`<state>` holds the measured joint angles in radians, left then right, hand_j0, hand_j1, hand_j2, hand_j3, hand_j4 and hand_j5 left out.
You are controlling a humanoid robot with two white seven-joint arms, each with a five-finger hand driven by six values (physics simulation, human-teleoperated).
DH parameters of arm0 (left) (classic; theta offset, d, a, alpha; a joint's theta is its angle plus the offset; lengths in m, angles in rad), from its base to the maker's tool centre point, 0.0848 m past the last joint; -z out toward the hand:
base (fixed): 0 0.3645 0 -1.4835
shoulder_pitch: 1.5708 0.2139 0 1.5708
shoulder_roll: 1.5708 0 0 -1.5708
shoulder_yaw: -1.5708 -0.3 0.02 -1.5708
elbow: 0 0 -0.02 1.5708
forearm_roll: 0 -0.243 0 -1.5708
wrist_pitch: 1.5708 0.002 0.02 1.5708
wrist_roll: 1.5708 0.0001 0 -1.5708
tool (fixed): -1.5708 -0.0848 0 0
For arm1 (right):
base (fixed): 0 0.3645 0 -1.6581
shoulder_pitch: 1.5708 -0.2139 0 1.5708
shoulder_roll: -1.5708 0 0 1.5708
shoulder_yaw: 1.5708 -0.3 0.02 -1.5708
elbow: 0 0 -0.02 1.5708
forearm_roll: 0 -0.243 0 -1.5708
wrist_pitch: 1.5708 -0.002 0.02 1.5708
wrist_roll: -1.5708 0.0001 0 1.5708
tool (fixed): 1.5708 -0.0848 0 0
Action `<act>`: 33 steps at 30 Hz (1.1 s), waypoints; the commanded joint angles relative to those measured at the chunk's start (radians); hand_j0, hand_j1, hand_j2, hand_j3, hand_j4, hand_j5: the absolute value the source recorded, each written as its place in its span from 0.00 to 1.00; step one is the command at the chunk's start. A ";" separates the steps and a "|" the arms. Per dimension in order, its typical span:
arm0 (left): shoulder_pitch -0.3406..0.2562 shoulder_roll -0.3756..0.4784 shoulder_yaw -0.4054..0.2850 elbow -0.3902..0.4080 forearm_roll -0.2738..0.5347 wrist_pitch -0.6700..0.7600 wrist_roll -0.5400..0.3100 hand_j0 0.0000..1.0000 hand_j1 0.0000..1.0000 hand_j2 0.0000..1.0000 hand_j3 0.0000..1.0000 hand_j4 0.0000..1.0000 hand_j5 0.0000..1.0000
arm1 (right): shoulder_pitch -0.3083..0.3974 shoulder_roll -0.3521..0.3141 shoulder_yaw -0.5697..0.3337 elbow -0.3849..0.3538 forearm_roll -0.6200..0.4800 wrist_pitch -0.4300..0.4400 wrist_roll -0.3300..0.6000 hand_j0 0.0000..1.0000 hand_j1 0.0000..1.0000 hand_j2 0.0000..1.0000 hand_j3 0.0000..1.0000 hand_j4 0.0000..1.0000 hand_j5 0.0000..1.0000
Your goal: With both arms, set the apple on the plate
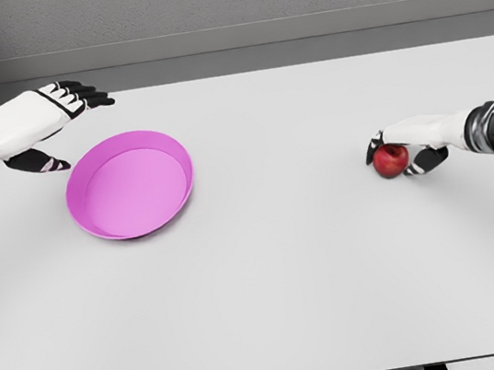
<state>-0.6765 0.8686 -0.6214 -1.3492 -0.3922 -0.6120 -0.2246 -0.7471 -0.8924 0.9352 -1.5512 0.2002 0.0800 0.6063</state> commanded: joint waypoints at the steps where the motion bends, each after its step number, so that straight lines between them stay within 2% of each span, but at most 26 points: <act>1: 0.002 0.001 0.002 0.001 0.006 0.001 0.001 1.00 1.00 1.00 1.00 1.00 1.00 | 0.000 0.000 0.007 0.000 -0.001 0.001 0.005 0.39 0.39 0.39 0.39 0.39 0.39; 3: 0.002 0.001 0.002 -0.001 0.006 0.001 0.001 1.00 1.00 1.00 1.00 1.00 1.00 | 0.000 0.000 0.008 0.000 -0.001 0.001 0.005 0.32 0.32 0.32 0.32 0.32 0.32; 7: 0.002 0.001 0.002 0.001 0.006 0.001 0.001 1.00 1.00 1.00 1.00 1.00 1.00 | -0.003 0.000 0.005 -0.007 0.001 0.001 0.005 0.29 0.29 0.29 0.29 0.29 0.29; 16: 0.002 0.004 0.002 -0.001 0.006 0.001 0.001 1.00 1.00 1.00 1.00 1.00 1.00 | -0.023 -0.003 -0.038 -0.069 -0.001 0.000 0.005 0.29 0.29 0.29 0.29 0.29 0.29; 19: 0.002 0.004 0.000 -0.001 0.007 0.001 0.001 1.00 1.00 1.00 1.00 1.00 1.00 | -0.023 0.000 -0.059 -0.115 -0.002 -0.003 0.005 0.29 0.29 0.29 0.29 0.29 0.29; 21: 0.002 0.006 0.000 0.001 0.007 0.001 0.001 1.00 1.00 1.00 1.00 1.00 1.00 | -0.025 0.013 -0.061 -0.116 -0.004 -0.013 0.005 0.29 0.29 0.29 0.29 0.29 0.29; 25: 0.002 0.007 0.000 0.001 0.007 0.001 0.001 1.00 1.00 1.00 1.00 1.00 1.00 | -0.028 0.058 -0.059 -0.170 -0.005 -0.013 0.005 0.29 0.29 0.29 0.29 0.29 0.29; 33: 0.002 0.007 0.002 0.001 0.007 0.001 0.001 1.00 1.00 1.00 1.00 1.00 1.00 | -0.028 0.165 -0.046 -0.172 -0.007 -0.013 0.005 0.30 0.30 0.30 0.30 0.30 0.30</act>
<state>-0.6750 0.8749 -0.6209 -1.3483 -0.3915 -0.6120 -0.2246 -0.7762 -0.7522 0.8883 -1.7203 0.1883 0.0690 0.6115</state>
